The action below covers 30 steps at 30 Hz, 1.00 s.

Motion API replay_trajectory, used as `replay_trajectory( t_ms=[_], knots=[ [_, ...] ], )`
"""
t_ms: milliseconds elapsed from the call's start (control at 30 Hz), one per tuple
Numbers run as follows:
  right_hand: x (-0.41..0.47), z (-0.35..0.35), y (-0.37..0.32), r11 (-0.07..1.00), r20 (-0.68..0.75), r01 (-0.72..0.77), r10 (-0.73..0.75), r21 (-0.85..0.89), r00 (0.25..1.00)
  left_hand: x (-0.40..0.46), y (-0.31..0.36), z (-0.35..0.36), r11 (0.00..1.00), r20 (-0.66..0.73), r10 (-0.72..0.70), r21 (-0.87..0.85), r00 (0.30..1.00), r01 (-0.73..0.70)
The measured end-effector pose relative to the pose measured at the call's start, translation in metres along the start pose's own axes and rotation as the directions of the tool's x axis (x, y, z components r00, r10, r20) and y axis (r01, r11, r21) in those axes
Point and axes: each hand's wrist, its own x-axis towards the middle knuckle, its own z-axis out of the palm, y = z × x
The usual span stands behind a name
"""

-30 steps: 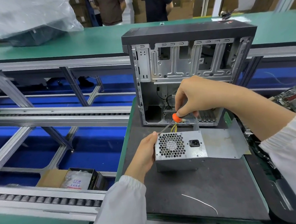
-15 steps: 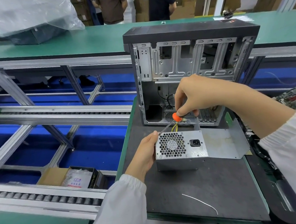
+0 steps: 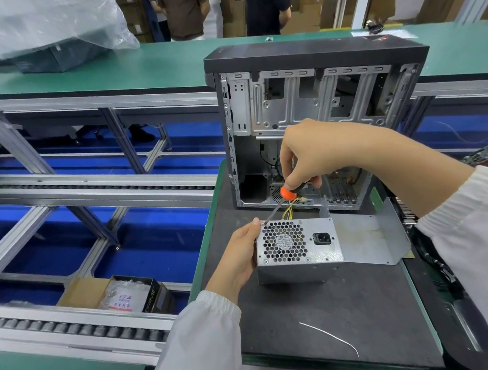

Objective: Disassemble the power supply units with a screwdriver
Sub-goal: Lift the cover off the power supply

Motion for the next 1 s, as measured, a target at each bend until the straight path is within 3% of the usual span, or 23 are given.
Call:
replay_trajectory(
  t_ms=[1000],
  knots=[
    [0.0015,-0.0022,-0.0101,0.997,-0.003,0.006,-0.006,-0.071,1.000,0.0038,-0.0030,-0.0025,1.000,0.008,0.000,0.005,1.000,0.000]
  ],
)
